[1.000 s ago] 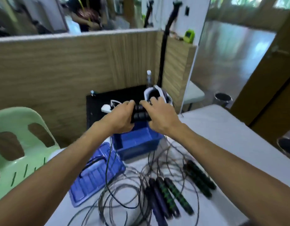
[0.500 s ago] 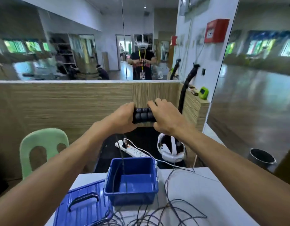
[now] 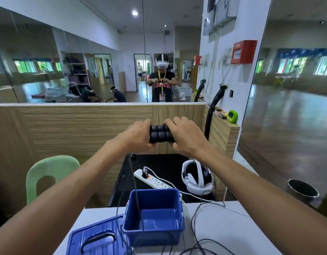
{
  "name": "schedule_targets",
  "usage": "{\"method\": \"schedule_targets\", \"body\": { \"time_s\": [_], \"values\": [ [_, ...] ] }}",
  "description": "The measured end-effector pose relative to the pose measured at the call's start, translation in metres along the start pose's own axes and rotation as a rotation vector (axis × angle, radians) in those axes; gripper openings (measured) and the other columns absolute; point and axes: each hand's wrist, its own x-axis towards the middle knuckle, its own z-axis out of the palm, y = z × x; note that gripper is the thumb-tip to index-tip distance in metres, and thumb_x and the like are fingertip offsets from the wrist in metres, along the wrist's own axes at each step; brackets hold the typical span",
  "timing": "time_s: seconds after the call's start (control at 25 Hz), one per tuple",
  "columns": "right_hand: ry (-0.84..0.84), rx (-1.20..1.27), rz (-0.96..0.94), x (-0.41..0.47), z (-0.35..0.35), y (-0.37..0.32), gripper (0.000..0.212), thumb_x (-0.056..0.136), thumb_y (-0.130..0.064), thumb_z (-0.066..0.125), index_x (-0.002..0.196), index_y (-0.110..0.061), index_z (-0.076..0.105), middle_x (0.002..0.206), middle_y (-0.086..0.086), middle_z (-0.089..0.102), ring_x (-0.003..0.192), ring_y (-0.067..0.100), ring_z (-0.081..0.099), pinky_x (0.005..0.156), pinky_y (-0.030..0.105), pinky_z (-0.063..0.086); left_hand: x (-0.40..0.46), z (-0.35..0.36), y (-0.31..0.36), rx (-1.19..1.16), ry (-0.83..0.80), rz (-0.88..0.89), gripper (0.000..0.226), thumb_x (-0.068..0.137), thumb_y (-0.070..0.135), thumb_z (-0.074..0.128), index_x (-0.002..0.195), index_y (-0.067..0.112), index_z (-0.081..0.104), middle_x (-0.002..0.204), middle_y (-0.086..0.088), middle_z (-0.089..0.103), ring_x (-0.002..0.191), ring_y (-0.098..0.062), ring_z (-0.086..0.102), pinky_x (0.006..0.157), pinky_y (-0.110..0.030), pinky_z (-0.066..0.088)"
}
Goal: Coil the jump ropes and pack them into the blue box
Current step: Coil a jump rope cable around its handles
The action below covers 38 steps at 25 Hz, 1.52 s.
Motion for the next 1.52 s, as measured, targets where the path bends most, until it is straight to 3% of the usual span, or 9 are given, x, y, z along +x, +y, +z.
{"method": "schedule_targets", "body": {
  "time_s": [0.44,0.6,0.76,0.84,1.0,1.12,1.24,1.4,1.52],
  "values": [
    [-0.139,0.028,-0.046,0.016,-0.005,-0.008,0.040,0.086,-0.025,0.067,0.118,-0.012,0.045,0.103,0.010,0.061,0.085,0.028,0.061,0.077,0.041,0.052,0.005,-0.004,-0.010,-0.081,-0.085,-0.042,0.033,0.076,0.011,0.069,0.103,0.015,0.050,0.095,-0.003,0.059,0.081,-0.019,0.057,0.071,-0.029,0.048],
    [-0.216,0.083,-0.025,0.017,-0.012,0.000,0.037,0.087,-0.020,0.065,0.117,-0.014,0.044,0.096,0.006,0.058,0.079,0.024,0.058,0.074,0.037,0.053,-0.001,0.003,-0.019,-0.300,0.059,-0.005,0.053,0.071,0.022,0.083,0.112,0.016,0.049,0.095,0.007,0.059,0.083,-0.011,0.058,0.068,-0.020,0.044],
    [-0.270,0.105,0.042,0.025,-0.016,0.016,0.032,0.086,-0.015,0.065,0.109,-0.017,0.043,0.096,0.003,0.055,0.075,0.018,0.055,0.066,0.030,0.050,-0.021,0.033,-0.024,-0.591,0.187,-0.107,0.043,0.093,0.016,0.060,0.132,0.018,0.042,0.090,-0.001,0.063,0.079,-0.018,0.064,0.073,-0.029,0.055],
    [-0.297,0.108,0.084,0.030,-0.017,0.025,0.030,0.086,-0.013,0.064,0.104,-0.019,0.041,0.090,0.001,0.054,0.070,0.013,0.052,0.058,0.023,0.039,-0.027,0.050,-0.024,-0.682,0.292,-0.213,0.023,0.099,0.025,0.049,0.119,0.013,0.049,0.081,-0.003,0.063,0.070,-0.018,0.063,0.066,-0.031,0.055],
    [-0.255,0.280,0.220,0.039,-0.026,0.041,0.021,0.085,-0.012,0.060,0.102,-0.018,0.048,0.082,-0.001,0.053,0.074,0.019,0.057,0.056,0.026,0.037,-0.038,0.087,-0.020,-0.991,0.387,-0.312,0.032,0.101,0.040,0.038,0.095,0.016,0.058,0.071,0.006,0.053,0.063,-0.012,0.052,0.057,-0.034,0.050],
    [-0.227,0.333,0.228,0.044,-0.030,0.041,0.018,0.088,-0.025,0.065,0.098,-0.017,0.053,0.081,-0.001,0.057,0.077,0.021,0.060,0.058,0.029,0.040,-0.045,0.101,0.005,-1.253,0.443,-0.291,0.043,0.102,0.045,0.029,0.085,0.016,0.056,0.059,0.007,0.043,0.048,-0.008,0.037,0.044,-0.024,0.032],
    [-0.219,0.393,0.240,0.047,-0.031,0.035,0.038,0.084,-0.049,0.071,0.096,-0.017,0.054,0.081,-0.001,0.058,0.073,0.013,0.058,0.059,0.028,0.041,-0.041,0.095,0.033,-1.617,0.371,-0.380,0.043,0.101,0.051,0.027,0.081,0.020,0.049,0.056,0.008,0.037,0.045,-0.008,0.029,0.041,-0.022,0.024],
    [-0.218,0.371,0.228,0.049,-0.033,0.031,0.054,0.076,-0.064,0.071,0.094,-0.015,0.055,0.080,-0.001,0.059,0.072,0.014,0.058,0.056,0.027,0.039,-0.034,0.100,0.057,-1.707,0.325,-0.393,0.044,0.100,0.052,0.029,0.078,0.019,0.048,0.055,0.008,0.033,0.045,-0.008,0.028,0.042,-0.020,0.023],
    [-0.208,0.337,0.227,0.049,-0.035,0.028,0.057,0.075,-0.067,0.069,0.094,-0.015,0.055,0.080,0.000,0.059,0.072,0.016,0.058,0.056,0.028,0.039,-0.035,0.116,0.069,-1.525,0.473,-0.343,0.041,0.102,0.047,0.025,0.087,0.017,0.049,0.058,0.006,0.032,0.049,-0.008,0.029,0.046,-0.021,0.026]
  ]
}}
